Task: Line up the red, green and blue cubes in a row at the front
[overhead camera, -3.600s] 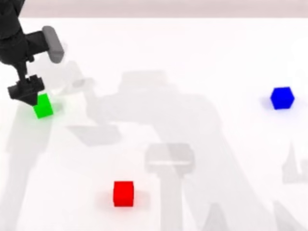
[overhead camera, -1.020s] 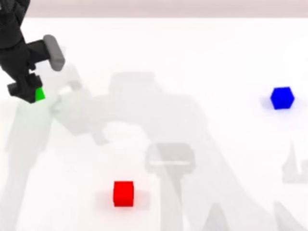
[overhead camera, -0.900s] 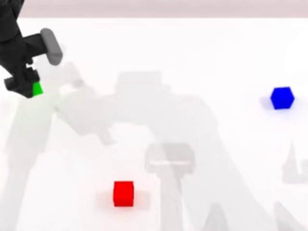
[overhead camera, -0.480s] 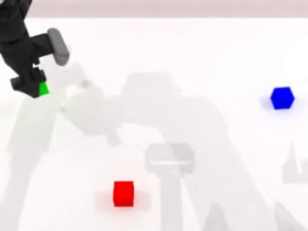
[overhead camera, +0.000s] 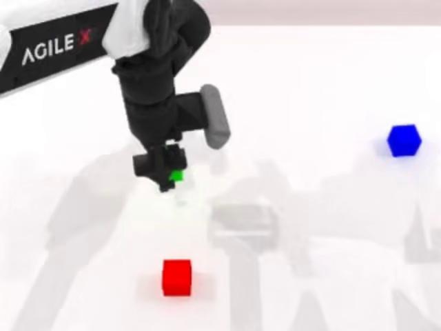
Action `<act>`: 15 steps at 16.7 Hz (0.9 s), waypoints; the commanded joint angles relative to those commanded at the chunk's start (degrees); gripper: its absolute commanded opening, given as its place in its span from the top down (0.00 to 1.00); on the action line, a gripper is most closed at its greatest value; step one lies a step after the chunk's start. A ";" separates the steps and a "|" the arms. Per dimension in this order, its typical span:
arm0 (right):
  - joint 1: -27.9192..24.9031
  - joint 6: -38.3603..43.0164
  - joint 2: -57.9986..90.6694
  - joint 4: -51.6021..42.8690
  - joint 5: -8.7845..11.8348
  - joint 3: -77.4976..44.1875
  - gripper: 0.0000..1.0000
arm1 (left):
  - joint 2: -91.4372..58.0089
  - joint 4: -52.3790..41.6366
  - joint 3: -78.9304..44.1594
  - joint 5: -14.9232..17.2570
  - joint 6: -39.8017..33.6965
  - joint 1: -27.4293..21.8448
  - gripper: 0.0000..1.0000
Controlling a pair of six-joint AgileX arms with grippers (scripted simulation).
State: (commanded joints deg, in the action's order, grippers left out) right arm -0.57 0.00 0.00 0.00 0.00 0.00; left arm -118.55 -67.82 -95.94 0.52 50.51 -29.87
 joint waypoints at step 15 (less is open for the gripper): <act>0.00 0.00 0.00 0.00 0.00 0.00 0.00 | 7.22 4.48 11.15 -0.14 -10.74 -20.94 1.00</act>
State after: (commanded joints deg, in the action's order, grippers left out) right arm -0.57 0.00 0.00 0.00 0.00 0.00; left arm -111.32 -63.34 -84.79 0.38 39.76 -50.81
